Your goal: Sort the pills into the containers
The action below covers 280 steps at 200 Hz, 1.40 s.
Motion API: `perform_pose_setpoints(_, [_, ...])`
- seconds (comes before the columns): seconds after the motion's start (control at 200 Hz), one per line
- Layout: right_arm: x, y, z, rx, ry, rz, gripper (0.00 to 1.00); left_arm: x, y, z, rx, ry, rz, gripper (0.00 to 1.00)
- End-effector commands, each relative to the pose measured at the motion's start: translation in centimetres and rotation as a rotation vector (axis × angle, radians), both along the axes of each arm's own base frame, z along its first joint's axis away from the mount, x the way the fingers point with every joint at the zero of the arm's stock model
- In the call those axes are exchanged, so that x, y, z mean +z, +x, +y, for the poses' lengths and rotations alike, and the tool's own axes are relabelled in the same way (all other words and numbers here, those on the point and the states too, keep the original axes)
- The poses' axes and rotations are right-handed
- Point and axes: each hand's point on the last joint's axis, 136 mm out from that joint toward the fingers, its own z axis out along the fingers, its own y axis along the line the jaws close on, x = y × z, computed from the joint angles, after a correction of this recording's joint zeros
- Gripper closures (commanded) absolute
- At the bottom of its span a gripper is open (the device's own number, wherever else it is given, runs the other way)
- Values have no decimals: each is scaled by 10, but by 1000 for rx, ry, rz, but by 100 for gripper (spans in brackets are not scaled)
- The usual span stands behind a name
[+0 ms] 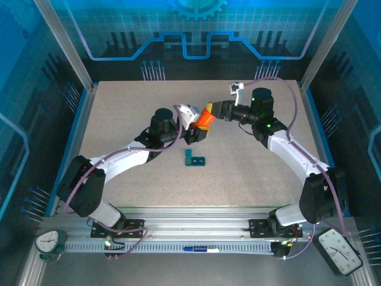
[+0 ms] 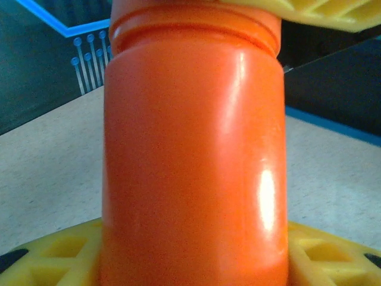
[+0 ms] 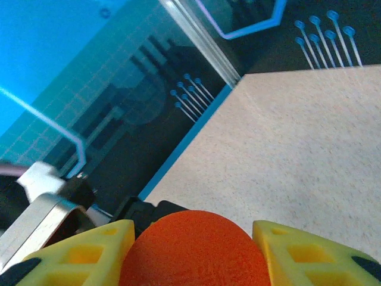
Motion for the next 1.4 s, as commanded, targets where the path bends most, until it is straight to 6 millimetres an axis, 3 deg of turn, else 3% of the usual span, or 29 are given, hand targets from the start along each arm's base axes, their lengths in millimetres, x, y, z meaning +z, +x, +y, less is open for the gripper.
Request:
perform_pose_setpoints(0.0, [40, -9, -7, 55, -7, -220, 61, 43, -6, 3, -49, -121, -11, 100])
perform_pose_setpoints(0.085, [40, -8, -7, 52, 0, -207, 56, 43, -5, 3, -50, -128, -6, 100])
perform_pose_setpoints(0.225, [48, -4, -14, -21, 48, -160, 21, 40, 2, 4, -24, -106, -12, 100])
perform_pose_setpoints(0.35, [54, 2, -27, -124, 85, -75, 15, 32, 9, 7, 16, -59, -29, 100])
perform_pose_setpoints(0.595, [16, 18, -45, -362, 45, 242, 14, 16, 19, 13, 95, 53, -88, 100])
perform_pose_setpoints(1.051, [-7, 17, -9, -323, -54, 318, 12, 11, 18, 5, 79, 89, -100, 100])
perform_pose_setpoints(1.246, [-11, 16, 0, -295, -60, 317, 20, 11, 17, 3, 75, 92, -99, 100])
perform_pose_setpoints(1.396, [-12, 15, 4, -279, -62, 314, 36, 11, 17, 2, 73, 92, -100, 100])
